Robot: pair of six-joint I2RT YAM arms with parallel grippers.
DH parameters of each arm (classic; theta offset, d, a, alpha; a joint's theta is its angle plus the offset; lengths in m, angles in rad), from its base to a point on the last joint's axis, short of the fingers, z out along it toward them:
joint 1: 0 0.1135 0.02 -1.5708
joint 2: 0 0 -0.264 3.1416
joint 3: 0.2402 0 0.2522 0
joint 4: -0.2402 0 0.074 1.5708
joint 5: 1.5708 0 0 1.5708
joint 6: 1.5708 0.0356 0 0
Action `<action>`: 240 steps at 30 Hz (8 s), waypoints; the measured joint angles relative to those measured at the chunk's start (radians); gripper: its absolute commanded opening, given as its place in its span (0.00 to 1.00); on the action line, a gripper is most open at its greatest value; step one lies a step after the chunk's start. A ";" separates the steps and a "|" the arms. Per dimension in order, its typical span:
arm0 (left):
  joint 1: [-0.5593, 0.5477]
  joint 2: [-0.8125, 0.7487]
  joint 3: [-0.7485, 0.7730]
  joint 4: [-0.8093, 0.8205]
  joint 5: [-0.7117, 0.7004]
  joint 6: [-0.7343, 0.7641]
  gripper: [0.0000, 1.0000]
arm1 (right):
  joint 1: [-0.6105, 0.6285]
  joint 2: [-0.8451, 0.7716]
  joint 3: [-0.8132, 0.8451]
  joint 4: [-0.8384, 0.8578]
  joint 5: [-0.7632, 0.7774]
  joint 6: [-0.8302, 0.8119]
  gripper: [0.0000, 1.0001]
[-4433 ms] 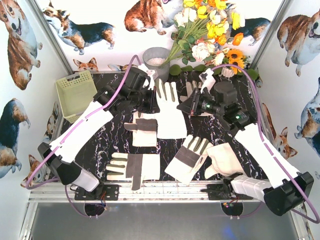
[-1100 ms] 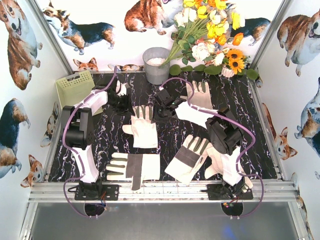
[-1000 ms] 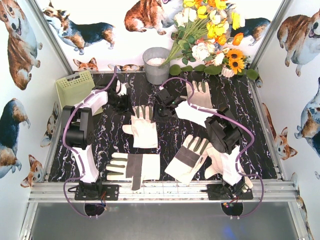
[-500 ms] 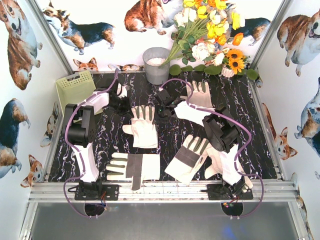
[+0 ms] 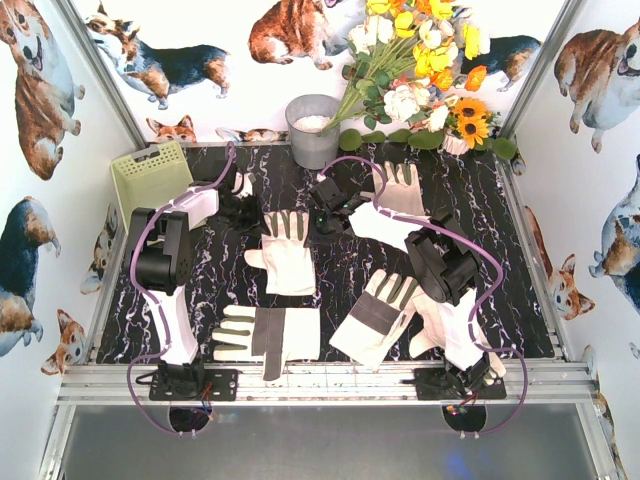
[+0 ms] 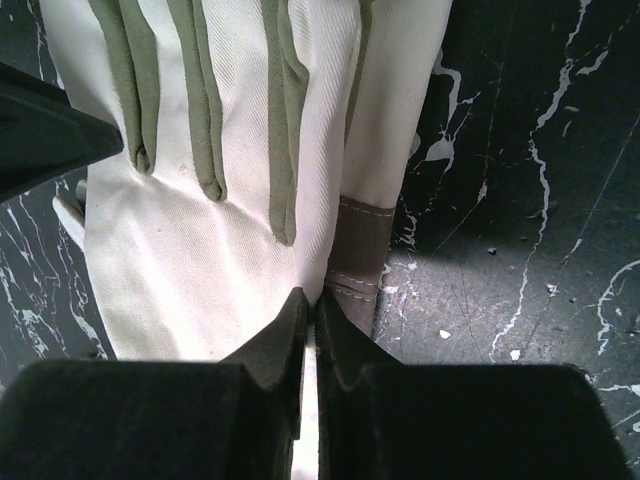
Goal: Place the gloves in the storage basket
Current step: Pair the glove with the glove, then pick up the glove from the center of the board.
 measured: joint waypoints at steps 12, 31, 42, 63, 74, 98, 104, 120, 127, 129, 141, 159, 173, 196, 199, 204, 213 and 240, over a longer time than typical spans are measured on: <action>0.000 -0.035 -0.021 0.047 0.007 -0.033 0.00 | -0.005 -0.004 0.000 0.002 -0.003 -0.002 0.00; 0.000 -0.059 0.014 0.058 0.006 -0.033 0.00 | -0.029 -0.034 -0.002 0.033 0.006 -0.010 0.00; 0.000 -0.034 0.051 0.070 0.026 -0.032 0.00 | -0.036 -0.039 -0.014 0.053 0.012 -0.012 0.00; -0.001 0.012 0.079 0.091 0.077 -0.022 0.00 | -0.045 -0.064 -0.049 0.072 0.032 -0.003 0.00; -0.001 0.012 0.115 0.092 0.092 -0.017 0.00 | -0.045 -0.075 -0.058 0.088 0.046 0.000 0.00; -0.002 0.022 0.174 0.073 0.127 0.005 0.00 | -0.045 -0.079 -0.069 0.104 0.077 0.042 0.00; -0.003 0.022 0.179 0.068 0.135 0.005 0.00 | -0.045 -0.079 -0.076 0.105 0.077 0.053 0.00; -0.013 0.022 0.222 0.055 0.145 0.007 0.00 | -0.045 -0.084 -0.078 0.109 0.093 0.065 0.00; -0.025 0.063 0.252 0.053 0.140 0.025 0.00 | -0.045 -0.084 -0.081 0.103 0.108 0.072 0.00; -0.027 0.089 0.268 0.053 0.137 0.032 0.00 | -0.045 -0.084 -0.081 0.099 0.111 0.072 0.00; -0.033 0.169 0.288 0.045 0.125 0.061 0.00 | -0.046 -0.051 -0.060 0.064 0.125 0.056 0.00; -0.029 0.250 0.348 0.055 0.119 0.091 0.32 | -0.076 -0.040 -0.061 0.005 0.094 0.051 0.49; -0.026 0.116 0.288 0.062 0.093 0.118 0.41 | -0.124 -0.101 -0.133 0.024 -0.094 0.052 0.48; -0.024 -0.029 0.000 0.084 0.126 0.108 0.21 | -0.146 0.024 -0.037 -0.031 -0.135 -0.013 0.24; -0.024 -0.028 -0.024 0.082 0.127 0.109 0.22 | -0.163 0.044 -0.003 -0.045 -0.135 -0.037 0.24; -0.024 -0.028 -0.051 0.084 0.130 0.111 0.26 | -0.194 0.098 0.087 -0.074 -0.145 -0.086 0.24; -0.025 -0.066 -0.049 0.068 0.111 0.112 0.34 | -0.261 0.107 0.116 -0.107 -0.160 -0.128 0.36; -0.025 0.218 0.288 -0.015 0.139 0.162 0.24 | -0.174 0.122 0.082 -0.067 -0.318 -0.038 0.27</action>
